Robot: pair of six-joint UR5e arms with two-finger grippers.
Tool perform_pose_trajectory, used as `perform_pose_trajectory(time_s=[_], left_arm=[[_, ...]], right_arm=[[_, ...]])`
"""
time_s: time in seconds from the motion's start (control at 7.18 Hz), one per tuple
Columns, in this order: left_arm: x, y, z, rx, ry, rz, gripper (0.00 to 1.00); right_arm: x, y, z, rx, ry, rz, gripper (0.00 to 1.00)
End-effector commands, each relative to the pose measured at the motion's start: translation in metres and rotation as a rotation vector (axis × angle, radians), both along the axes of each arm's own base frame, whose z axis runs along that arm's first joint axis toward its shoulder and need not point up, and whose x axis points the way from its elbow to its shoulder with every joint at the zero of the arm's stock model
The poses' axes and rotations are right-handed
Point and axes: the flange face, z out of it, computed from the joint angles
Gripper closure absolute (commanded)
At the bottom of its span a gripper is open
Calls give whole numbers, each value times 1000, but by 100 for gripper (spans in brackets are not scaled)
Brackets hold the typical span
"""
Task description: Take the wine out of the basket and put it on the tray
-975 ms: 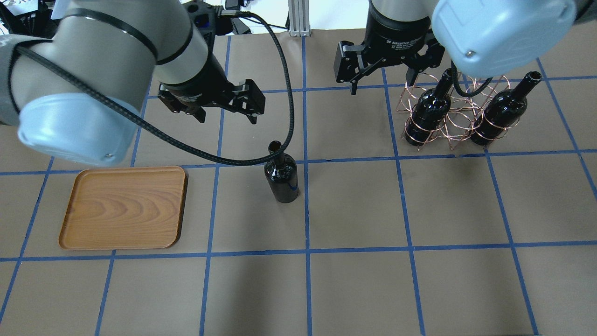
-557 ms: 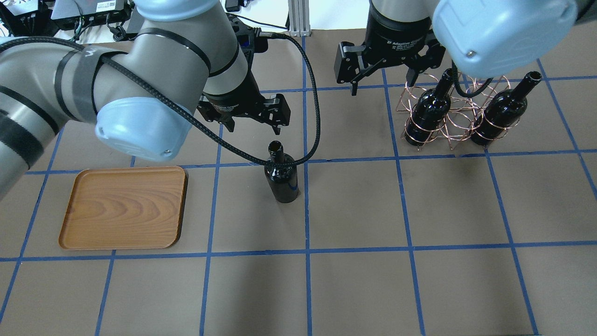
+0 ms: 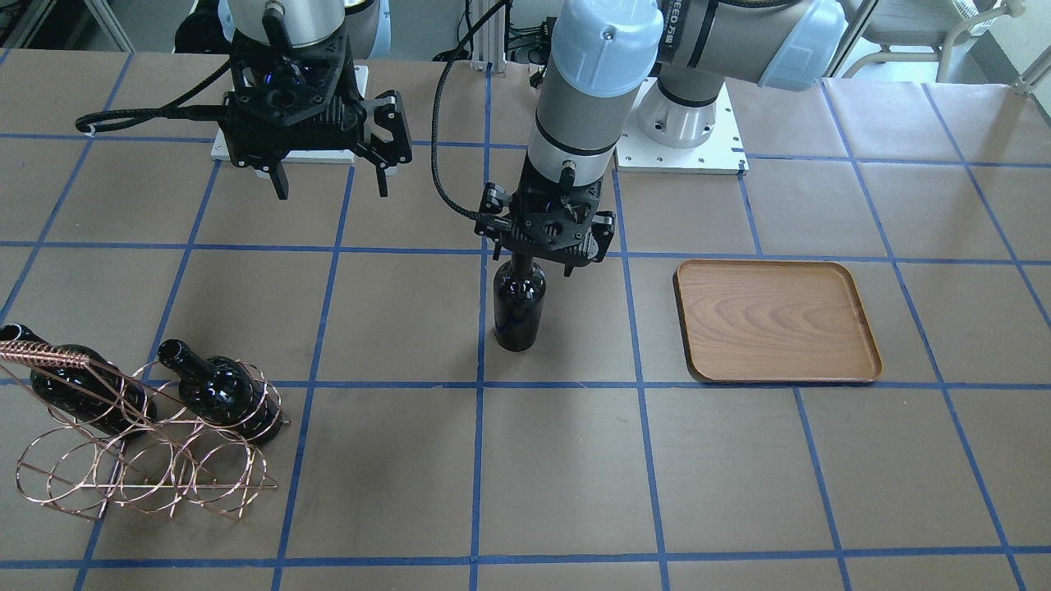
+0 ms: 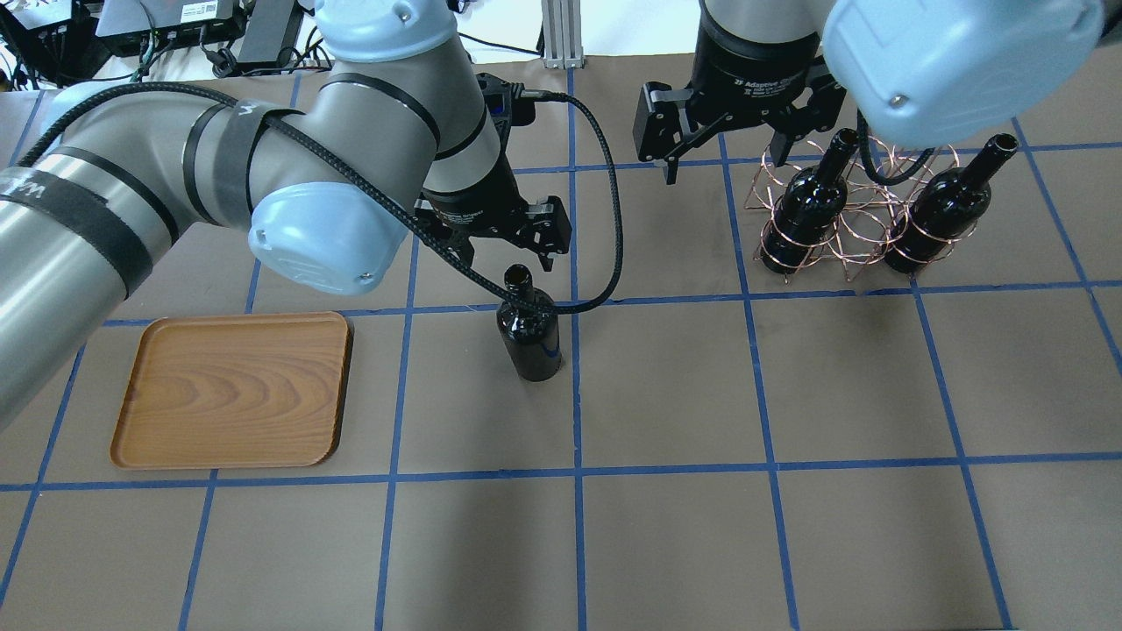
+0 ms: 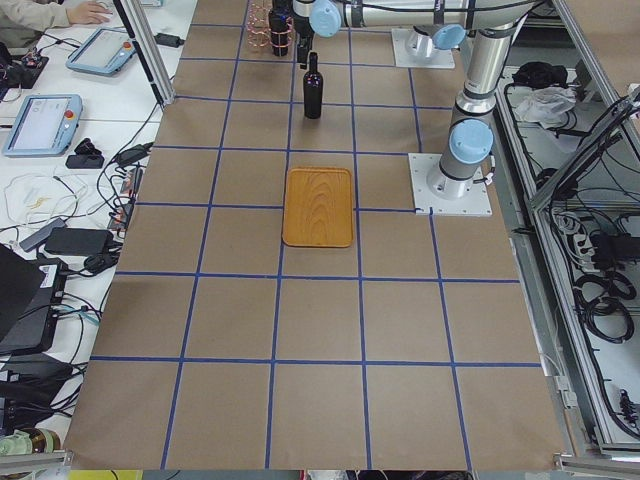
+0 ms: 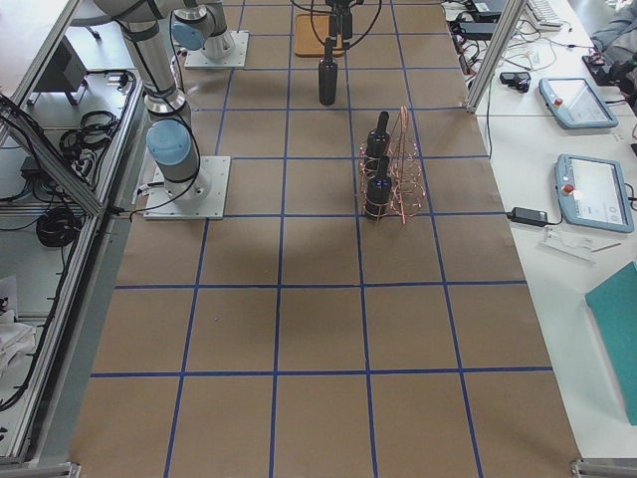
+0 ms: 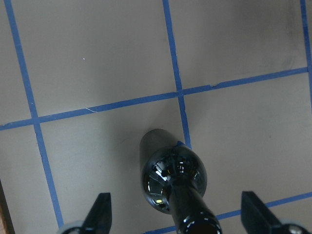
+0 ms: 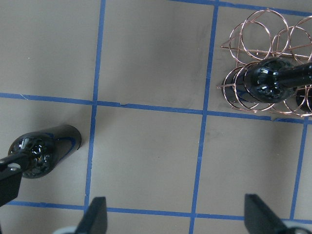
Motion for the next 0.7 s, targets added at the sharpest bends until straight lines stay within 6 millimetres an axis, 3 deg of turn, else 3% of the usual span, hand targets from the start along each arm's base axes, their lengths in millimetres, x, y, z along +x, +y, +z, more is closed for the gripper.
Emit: perform_pose_trajectory(time_s=[0.0,0.56], left_arm=[[-1,-3,-12,22,-6,-6,33],[-2,-3,-19,37,-9,-7,37]], right_arm=[[-29,-12,3,-2,1,15,0],[-96,-23,18,-25,4,12,0]])
